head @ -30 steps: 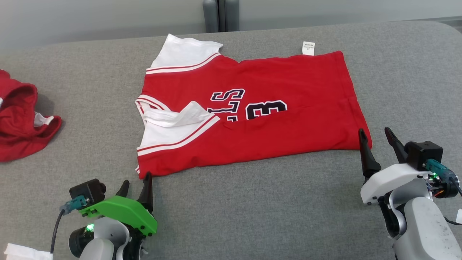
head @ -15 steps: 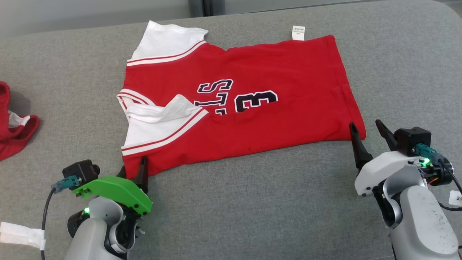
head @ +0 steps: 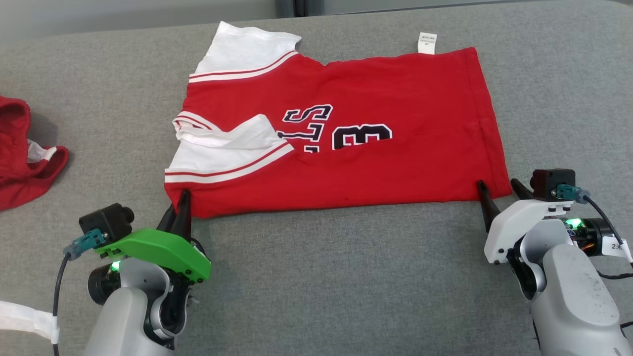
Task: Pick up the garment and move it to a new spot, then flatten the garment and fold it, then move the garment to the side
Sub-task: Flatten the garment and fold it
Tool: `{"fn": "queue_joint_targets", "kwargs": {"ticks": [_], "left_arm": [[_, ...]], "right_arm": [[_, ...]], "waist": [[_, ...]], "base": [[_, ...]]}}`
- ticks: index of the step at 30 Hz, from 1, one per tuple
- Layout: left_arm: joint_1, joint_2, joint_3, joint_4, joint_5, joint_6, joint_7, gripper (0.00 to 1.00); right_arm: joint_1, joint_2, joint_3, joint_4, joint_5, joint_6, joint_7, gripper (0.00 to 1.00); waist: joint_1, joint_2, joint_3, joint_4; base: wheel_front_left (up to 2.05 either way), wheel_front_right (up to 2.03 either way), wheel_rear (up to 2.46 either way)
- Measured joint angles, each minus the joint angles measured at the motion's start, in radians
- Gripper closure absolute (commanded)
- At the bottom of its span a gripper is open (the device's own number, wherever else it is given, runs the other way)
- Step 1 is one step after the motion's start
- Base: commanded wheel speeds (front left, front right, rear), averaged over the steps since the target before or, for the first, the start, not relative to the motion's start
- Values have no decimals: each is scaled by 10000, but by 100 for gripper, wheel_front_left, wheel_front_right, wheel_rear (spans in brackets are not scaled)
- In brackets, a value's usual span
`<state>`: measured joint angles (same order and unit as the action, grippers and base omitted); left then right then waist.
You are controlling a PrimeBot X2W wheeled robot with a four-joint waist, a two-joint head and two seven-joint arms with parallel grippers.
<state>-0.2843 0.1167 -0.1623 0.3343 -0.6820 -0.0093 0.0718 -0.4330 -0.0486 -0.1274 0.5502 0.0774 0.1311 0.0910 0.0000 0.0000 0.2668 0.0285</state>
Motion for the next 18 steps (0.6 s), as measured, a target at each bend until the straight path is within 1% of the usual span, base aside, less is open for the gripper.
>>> {"fn": "queue_joint_targets", "kwargs": {"ticks": [1, 2, 4, 6, 7, 12, 15, 18], "left_arm": [[0, 25, -17, -130, 29, -10, -46, 100], [0, 36, -40, -238, 59, -44, -79, 100], [2, 38, -113, -510, 69, -82, -90, 100], [7, 36, -188, -777, 84, -115, -113, 100], [15, 36, -230, -917, 88, -127, -113, 100], [90, 98, -328, -1563, 146, -140, -69, 100], [278, 234, -378, -2063, 180, -73, 82, 100], [683, 401, -458, -2660, 205, 8, 366, 100]], "right_arm": [[-63, -2, 54, 138, 35, -2, 69, 9], [-116, -12, 117, 217, 102, -2, 123, 38], [-202, -31, 247, 376, 303, -6, 178, 71], [-247, -29, 278, 449, 495, -6, 123, 97], [-267, -21, 284, 477, 497, -6, 42, 100], [-364, 4, 230, 395, 897, -4, -303, 100], [-385, 4, 192, -19, 1296, -4, -374, 100], [-92, 2, 144, -681, 1620, -2, -157, 100]], "waist": [[0, 0, -6, 37], [0, 0, -13, 65], [0, 0, -44, 111], [0, 0, -87, 130], [0, 0, -117, 132], [0, 0, -302, 95], [0, 0, -474, 60], [0, 0, -655, 32]], "base": [[0, 0, 0], [0, 0, 0], [0, 0, 0], [0, 0, 0], [0, 0, 0], [0, 0, 0], [0, 0, 0], [0, 0, 0]]}}
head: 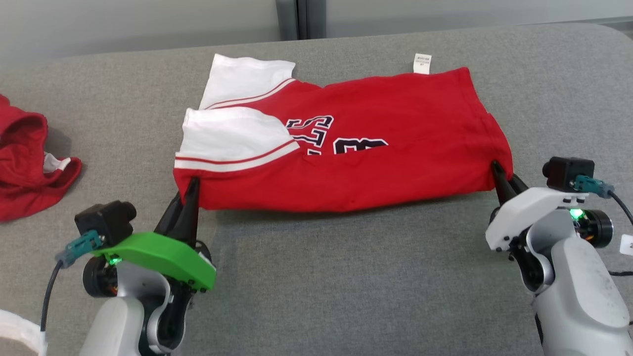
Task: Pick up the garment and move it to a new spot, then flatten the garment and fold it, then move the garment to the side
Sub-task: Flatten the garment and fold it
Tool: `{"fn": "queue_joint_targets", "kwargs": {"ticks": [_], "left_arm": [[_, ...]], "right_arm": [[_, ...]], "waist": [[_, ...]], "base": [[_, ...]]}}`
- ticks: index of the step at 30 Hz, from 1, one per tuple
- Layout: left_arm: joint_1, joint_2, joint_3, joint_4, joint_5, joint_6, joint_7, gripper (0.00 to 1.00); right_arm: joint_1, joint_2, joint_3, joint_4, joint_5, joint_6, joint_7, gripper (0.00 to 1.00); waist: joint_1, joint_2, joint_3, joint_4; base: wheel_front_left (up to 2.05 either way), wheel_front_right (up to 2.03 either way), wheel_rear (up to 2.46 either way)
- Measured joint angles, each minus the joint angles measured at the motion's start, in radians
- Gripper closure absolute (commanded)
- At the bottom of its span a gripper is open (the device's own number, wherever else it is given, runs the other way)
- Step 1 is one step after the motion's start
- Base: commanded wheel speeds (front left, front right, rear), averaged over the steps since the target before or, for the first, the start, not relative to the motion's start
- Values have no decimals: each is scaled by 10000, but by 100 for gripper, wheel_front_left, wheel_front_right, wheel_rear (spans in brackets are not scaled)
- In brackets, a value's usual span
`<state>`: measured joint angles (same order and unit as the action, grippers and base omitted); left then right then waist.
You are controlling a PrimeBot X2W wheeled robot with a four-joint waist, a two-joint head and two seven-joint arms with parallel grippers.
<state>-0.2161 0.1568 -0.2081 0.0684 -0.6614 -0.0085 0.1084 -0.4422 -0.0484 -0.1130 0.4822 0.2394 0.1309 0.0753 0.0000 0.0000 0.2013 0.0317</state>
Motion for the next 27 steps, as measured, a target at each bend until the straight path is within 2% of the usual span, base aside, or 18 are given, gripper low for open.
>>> {"fn": "queue_joint_targets", "kwargs": {"ticks": [7, 12, 18, 20, 21, 22, 23, 27], "left_arm": [[1988, 545, -21, -1793, -35, 552, 894, 100], [3325, 688, -36, -2704, -274, 932, 1430, 100], [4009, 667, -159, -2583, -468, 1158, 1722, 100], [4044, 656, -192, -2401, -449, 1191, 1712, 100], [4061, 640, -217, -2324, -449, 1191, 1716, 85], [4093, 646, -259, -2240, -420, 1193, 1720, 66], [4117, 679, -297, -2186, -341, 1202, 1722, 0], [4115, 863, -286, -2209, -121, 1231, 1699, 0]], "right_arm": [[2285, 4, -228, -2495, 702, 0, 1124, 100], [3995, -2, -360, -4105, 940, 0, 1795, 100], [4941, 2, -433, -4395, 976, 2, 2054, 100], [5089, 2, -533, -4251, 899, 2, 1908, 65], [5135, 0, -564, -4201, 857, 2, 1831, 7], [5171, 0, -600, -4144, 830, 2, 1747, 0], [5202, -4, -616, -4111, 828, 2, 1684, 0], [5367, 0, -721, -4123, 788, 2, 1530, 0]], "waist": [[0, 0, -420, -40], [0, 0, -566, -45], [0, 0, -581, -121], [0, 0, -582, -122], [0, 0, -577, -122], [0, 0, -572, -127], [0, 0, -570, -133], [0, 0, -538, -172]], "base": [[0, 0, 0], [0, 0, 0], [0, 0, 0], [0, 0, 0], [0, 0, 0], [0, 0, 0], [0, 0, 0], [0, 0, 0]]}}
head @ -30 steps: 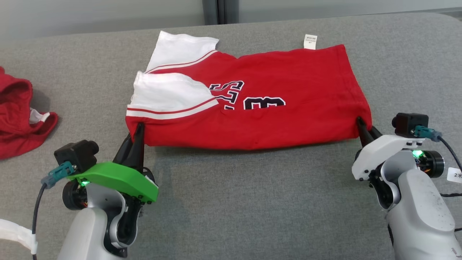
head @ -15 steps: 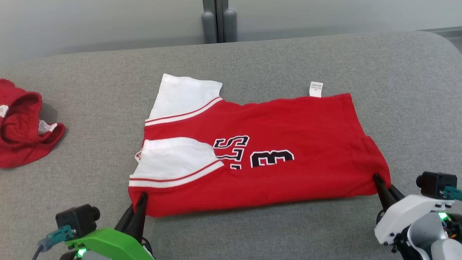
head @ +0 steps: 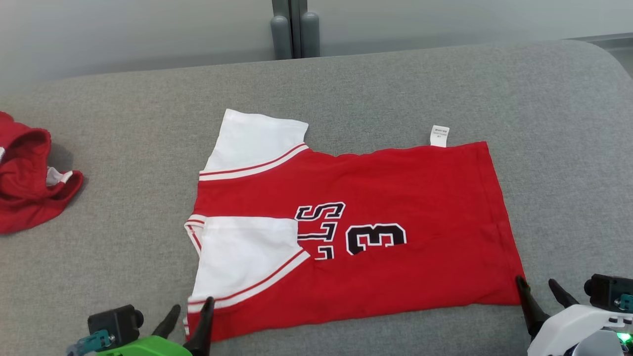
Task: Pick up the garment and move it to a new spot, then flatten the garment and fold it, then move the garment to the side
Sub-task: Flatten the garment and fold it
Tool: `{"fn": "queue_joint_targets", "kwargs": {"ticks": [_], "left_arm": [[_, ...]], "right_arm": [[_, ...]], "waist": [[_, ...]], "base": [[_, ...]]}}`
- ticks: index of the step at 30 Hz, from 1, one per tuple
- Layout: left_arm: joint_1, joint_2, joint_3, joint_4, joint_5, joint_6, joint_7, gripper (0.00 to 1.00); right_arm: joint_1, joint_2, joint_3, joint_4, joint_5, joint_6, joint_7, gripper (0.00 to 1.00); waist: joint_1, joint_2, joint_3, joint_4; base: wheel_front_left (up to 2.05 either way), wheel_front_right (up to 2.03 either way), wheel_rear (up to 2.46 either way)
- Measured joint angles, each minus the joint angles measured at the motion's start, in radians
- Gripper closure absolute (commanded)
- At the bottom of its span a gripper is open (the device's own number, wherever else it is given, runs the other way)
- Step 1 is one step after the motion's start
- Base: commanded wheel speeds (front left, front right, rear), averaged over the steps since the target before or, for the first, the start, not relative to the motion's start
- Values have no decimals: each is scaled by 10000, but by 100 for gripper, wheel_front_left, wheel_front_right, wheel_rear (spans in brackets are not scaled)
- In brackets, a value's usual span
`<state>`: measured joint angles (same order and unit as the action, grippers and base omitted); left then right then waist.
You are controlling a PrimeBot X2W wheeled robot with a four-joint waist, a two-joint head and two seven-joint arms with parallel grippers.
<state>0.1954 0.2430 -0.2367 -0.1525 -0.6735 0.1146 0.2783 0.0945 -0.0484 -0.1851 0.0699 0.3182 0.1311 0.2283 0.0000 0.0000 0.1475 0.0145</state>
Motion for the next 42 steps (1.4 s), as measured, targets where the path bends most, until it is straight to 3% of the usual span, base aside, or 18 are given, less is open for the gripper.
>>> {"fn": "queue_joint_targets", "kwargs": {"ticks": [3, 8, 12, 14, 19, 28, 42], "left_arm": [[-120, 320, 86, -161, 188, -23, -27, 0], [-1767, 1233, 173, -391, 717, -520, 284, 0], [-4027, 2067, 127, -4, 1200, -1248, 807, 0], [-5286, 2251, -27, 366, 1198, -1685, 1237, 0], [-7956, 2660, -433, 1770, 918, -2259, 2050, 0], [-10592, 2932, -1336, 4606, 477, -2422, 2579, 0], [-11382, 3417, -2556, 6437, -119, -2435, 3058, 0]], "right_arm": [[18, -4, -127, -242, -136, 0, -92, 0], [-436, -4, -230, -698, -428, 0, -173, 0], [-1244, -8, -29, -947, -825, 0, -36, 0], [-1739, -4, 236, -1009, -941, 0, 69, 0], [-3105, -4, 1143, -957, -1221, 0, 236, 0], [-4766, -8, 2349, -399, -1287, 0, 61, 0], [-5507, -12, 2859, 278, -1162, 0, -424, 0]], "waist": [[0, 0, 42, -44], [0, 0, 162, -169], [0, 0, 341, -297], [0, 0, 490, -388], [0, 0, 990, -716], [0, 0, 2262, -1575], [2, 0, 3782, -2700]], "base": [[0, 0, 0], [0, 0, 0], [0, 0, 0], [0, 0, 0], [0, 0, 0], [0, 0, 0], [0, 0, 0]]}}
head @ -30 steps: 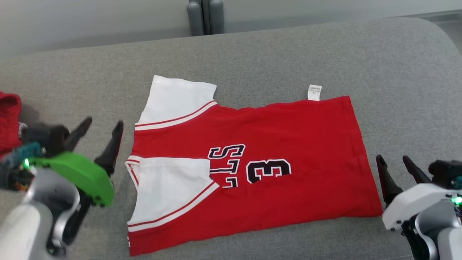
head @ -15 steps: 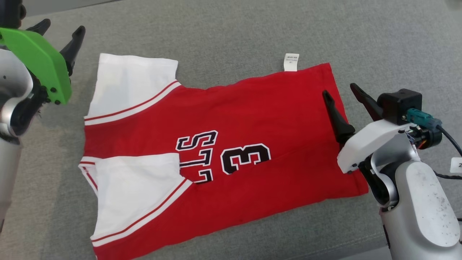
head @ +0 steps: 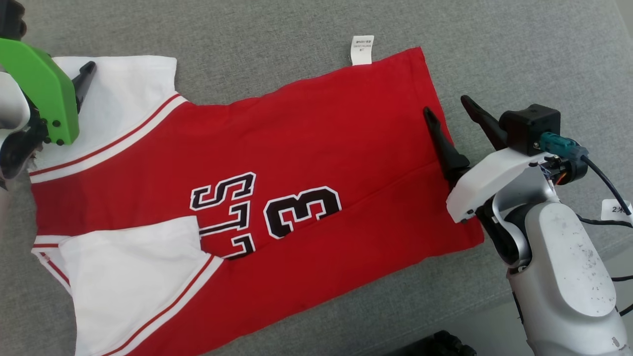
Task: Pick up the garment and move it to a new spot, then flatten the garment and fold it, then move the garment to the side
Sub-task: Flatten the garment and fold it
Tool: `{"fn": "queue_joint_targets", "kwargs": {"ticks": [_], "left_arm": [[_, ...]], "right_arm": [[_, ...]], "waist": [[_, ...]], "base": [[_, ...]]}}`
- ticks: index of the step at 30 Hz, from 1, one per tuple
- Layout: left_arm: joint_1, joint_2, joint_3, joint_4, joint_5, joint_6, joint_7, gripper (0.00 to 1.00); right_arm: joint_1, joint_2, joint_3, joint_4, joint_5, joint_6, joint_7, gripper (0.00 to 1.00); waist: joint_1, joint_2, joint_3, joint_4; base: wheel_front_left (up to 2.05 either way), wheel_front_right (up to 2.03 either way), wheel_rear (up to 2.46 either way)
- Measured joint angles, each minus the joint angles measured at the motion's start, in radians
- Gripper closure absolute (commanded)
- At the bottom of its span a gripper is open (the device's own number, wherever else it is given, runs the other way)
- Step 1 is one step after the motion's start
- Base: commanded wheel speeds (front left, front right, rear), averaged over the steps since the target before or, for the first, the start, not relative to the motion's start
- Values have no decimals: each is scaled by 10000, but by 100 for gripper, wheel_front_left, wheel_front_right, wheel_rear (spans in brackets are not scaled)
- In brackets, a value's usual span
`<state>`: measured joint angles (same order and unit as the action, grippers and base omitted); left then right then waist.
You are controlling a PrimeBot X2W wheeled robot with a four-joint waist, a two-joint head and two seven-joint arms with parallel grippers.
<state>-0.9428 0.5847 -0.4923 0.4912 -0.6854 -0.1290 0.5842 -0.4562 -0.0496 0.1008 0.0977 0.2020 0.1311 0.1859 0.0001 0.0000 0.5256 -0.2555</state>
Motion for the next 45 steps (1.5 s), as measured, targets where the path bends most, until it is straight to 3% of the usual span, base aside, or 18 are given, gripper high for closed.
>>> {"fn": "queue_joint_targets", "kwargs": {"ticks": [17, 18, 19, 20, 21, 22, 31, 45], "left_arm": [[-317, 222, -42, 267, -178, 178, 631, 0], [-304, 222, -21, 230, -284, 194, 663, 5], [-279, 221, -12, 171, -355, 194, 700, 47], [-251, 217, -13, 119, -389, 194, 715, 60], [-206, 197, -17, 36, -460, 194, 715, 96], [-167, 165, 8, -6, -546, 194, 708, 100], [-49, -15, -31, -290, -671, 102, -65, 100], [735, -100, -345, -1774, -895, 15, -1868, 100]], "right_arm": [[-94, 4, 67, 153, 140, 0, -165, 0], [-94, 4, 79, 153, 171, 0, -167, 0], [-94, 4, 90, 151, 174, 0, -178, 0], [-96, 4, 100, 148, 176, 0, -184, 0], [-105, 4, 109, 144, 178, 0, -188, 0], [-121, 4, 119, 140, 184, 0, -190, 0], [-541, -127, -13, 328, 150, 0, -169, 0], [-2210, -1478, 109, 1881, 314, 0, 1517, 0]], "waist": [[-1, 0, 120, 25], [-1, 0, 121, 41], [-1, 0, 127, 52], [0, 0, 134, 59], [-1, 0, 146, 68], [-1, 0, 159, 75], [-1, 0, 97, 218], [-1, 0, -522, 1105]], "base": [[0, 0, 0], [0, 0, 0], [0, 0, 0], [0, 0, 0], [0, 0, 0], [0, 0, 0], [0, 0, 0], [0, 0, 0]]}}
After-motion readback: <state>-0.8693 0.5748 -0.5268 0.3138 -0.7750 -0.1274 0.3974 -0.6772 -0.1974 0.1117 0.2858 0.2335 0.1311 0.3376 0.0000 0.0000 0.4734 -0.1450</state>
